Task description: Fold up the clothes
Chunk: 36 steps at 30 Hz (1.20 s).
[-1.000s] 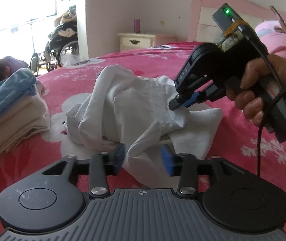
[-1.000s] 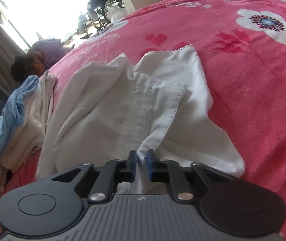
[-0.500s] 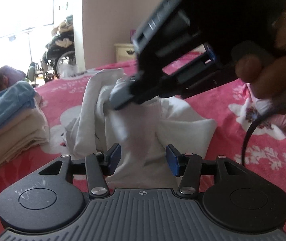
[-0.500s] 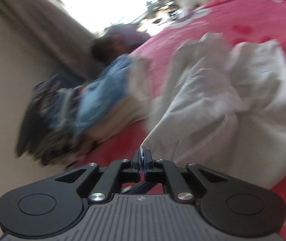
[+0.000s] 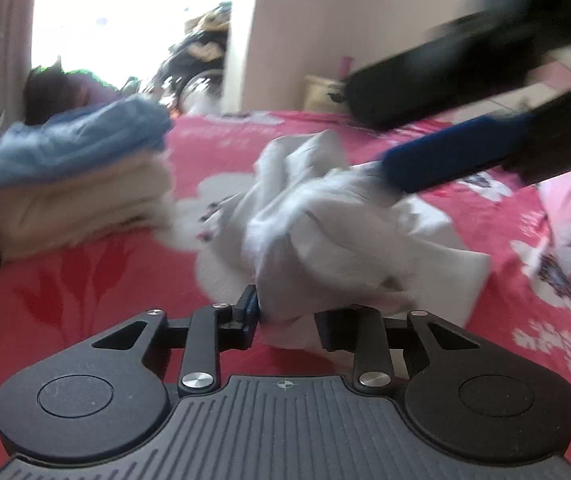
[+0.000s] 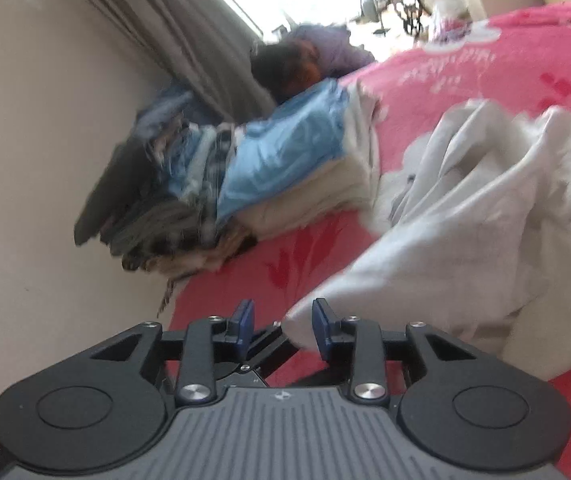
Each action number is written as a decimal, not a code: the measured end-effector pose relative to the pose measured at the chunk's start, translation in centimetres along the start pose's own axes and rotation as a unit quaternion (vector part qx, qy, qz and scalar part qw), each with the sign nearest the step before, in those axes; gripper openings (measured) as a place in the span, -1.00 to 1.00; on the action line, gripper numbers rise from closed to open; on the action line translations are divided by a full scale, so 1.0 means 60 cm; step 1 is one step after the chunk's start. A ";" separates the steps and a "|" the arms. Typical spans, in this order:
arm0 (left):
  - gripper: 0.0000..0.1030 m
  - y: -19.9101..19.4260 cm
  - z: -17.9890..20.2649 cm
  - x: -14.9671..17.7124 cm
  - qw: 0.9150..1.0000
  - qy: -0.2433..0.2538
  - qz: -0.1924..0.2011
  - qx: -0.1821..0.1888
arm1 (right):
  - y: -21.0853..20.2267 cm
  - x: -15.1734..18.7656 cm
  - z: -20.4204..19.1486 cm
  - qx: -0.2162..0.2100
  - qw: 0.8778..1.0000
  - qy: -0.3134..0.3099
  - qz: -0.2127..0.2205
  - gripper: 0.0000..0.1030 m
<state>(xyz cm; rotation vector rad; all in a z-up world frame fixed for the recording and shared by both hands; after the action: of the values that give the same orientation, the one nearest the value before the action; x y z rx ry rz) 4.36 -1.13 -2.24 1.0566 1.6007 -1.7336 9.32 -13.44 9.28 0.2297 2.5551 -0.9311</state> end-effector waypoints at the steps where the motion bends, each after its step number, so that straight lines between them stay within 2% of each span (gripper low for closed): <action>1: -0.45 0.003 -0.007 0.002 1.000 -0.006 -0.002 -0.003 | -0.013 -0.006 0.007 0.004 1.000 -0.001 0.016 -0.26; 4: -0.45 0.011 -0.014 0.002 1.000 -0.005 -0.006 0.001 | -0.046 -0.030 0.042 0.044 0.997 0.005 0.064 -0.09; 6: -0.42 0.014 -0.014 0.004 1.000 0.004 -0.009 0.008 | -0.055 -0.046 0.081 0.088 0.992 0.045 0.078 0.13; 7: -0.32 0.015 -0.010 0.006 1.000 0.012 -0.010 0.012 | -0.053 -0.054 0.101 0.103 0.989 0.070 0.079 0.14; 11: -0.23 0.022 0.008 0.014 0.999 0.040 -0.015 0.029 | -0.023 -0.092 0.185 0.092 0.976 0.186 0.074 0.22; 14: -0.08 0.029 0.015 0.019 0.998 0.047 -0.015 0.040 | 0.020 -0.126 0.228 0.099 0.968 0.218 0.077 0.31; 17: 0.05 0.038 0.023 0.024 0.996 0.060 -0.019 0.056 | 0.066 -0.152 0.260 0.133 0.964 0.217 0.071 0.33; 19: 0.06 0.044 0.026 0.026 0.996 0.064 -0.017 0.060 | 0.095 -0.159 0.269 0.142 0.969 0.193 0.061 0.26; 20: 0.06 0.048 0.028 0.026 0.996 0.064 -0.015 0.060 | 0.107 -0.160 0.271 0.144 0.971 0.185 0.056 0.10; 21: 0.04 0.049 0.028 0.026 0.996 0.062 -0.010 0.058 | 0.116 -0.159 0.269 0.138 0.973 0.179 0.051 -0.27; 23: -0.15 0.050 0.028 0.023 0.997 0.055 0.002 0.055 | 0.121 -0.155 0.258 0.119 0.976 0.172 0.055 -0.74; 24: -0.35 0.050 0.026 0.021 0.997 0.047 0.006 0.054 | 0.115 -0.155 0.247 0.114 0.978 0.163 0.066 -0.78; 28: -0.78 0.047 0.013 0.012 0.997 0.010 0.008 0.073 | 0.059 -0.161 0.188 0.080 0.979 0.127 0.141 -0.86; 31: -0.90 0.031 0.009 0.000 0.995 0.006 0.024 0.097 | -0.001 -0.162 0.141 0.054 0.974 0.101 0.197 -0.87; 36: -0.97 -0.024 0.002 -0.038 0.995 0.010 0.076 0.072 | -0.104 -0.162 0.076 0.028 0.958 0.079 0.276 -0.87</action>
<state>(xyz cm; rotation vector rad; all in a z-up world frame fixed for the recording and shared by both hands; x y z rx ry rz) 4.41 -1.29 0.42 1.2329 1.3855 -1.7605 17.77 -21.27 13.91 1.0092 2.3924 -0.7835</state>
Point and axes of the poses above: each gripper's, at about its wrist camera, not at the fingertips, and y roughly the way its jaws point, z to its right, x to its underside, the point moved 4 cm from there along y, roughly the way its jaws point, and after that the axes turned 11 degrees about y, right-handed, at the moved point
